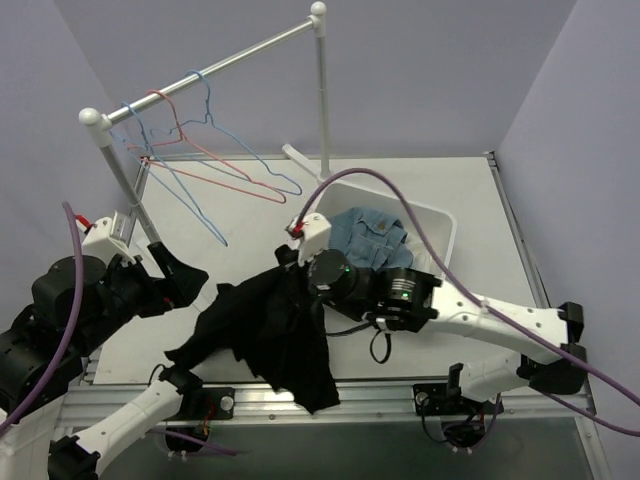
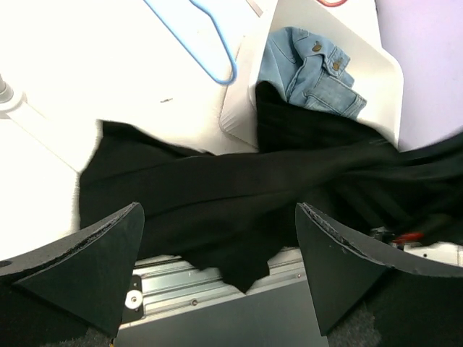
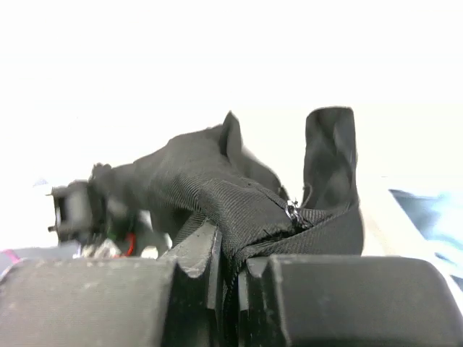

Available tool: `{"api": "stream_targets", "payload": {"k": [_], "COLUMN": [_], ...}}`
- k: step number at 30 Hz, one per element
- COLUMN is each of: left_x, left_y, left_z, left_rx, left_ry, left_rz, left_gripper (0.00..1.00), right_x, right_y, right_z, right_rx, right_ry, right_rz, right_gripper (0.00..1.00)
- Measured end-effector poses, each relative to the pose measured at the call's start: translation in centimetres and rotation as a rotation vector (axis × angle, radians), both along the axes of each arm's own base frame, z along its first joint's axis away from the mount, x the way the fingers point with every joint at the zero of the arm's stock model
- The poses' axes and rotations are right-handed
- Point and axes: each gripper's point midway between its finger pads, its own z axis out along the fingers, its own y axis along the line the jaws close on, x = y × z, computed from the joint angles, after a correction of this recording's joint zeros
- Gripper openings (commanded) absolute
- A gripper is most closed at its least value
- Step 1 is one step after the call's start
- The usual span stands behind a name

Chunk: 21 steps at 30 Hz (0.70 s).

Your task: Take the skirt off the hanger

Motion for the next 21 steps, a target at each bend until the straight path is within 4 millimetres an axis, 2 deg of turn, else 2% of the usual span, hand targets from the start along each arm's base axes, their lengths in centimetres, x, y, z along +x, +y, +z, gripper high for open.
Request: {"api": "stream_targets", "payload": {"k": [2,4,7,11,15,18,21], "left_x": [0.4,0.9,1.7,2.3,2.2,1.9,1.5], "left_y": [-0.4,-1.0,-1.9,-2.6,-2.7,-2.6,-2.4], "left_z": [-0.3,-0.4,-0.4,-0.5,-0.5,-0.3,-0.2], "left_rx": [0.002,0.002,0.002,0.007,0.007,0.0,-0.009], "left_ry": [0.011,0.018,0.025,0.03,0.031,0.024,0.014], "left_rz": [-0.008,-0.021,-0.042,-0.062,-0.07,-0.074,-0.077], "left_gripper": [0.94,0.94,0.95,0.95,0.95,0.95,0.95], "right_x": [1.1,2.4,5.3,9.9,13.8,17.5,20.6], "right_y": [-2.5,-4.5,-7.7,-12.0,-14.7,-17.0,-19.3], "right_z": [3.3,5.4,7.4,8.5,10.3,13.3,17.3], "right_rx": [0.029,0.037,0.02,-0.054,-0.105,-0.094,-0.052], "right_ry": [-0.05,-0.085,-0.124,-0.165,-0.197,-0.239,-0.304], "right_rz": [-0.071,-0.135,-0.243,-0.403,-0.498,-0.577,-0.649], "right_gripper": [0.0,0.0,0.0,0.0,0.0,0.0,0.0]}}
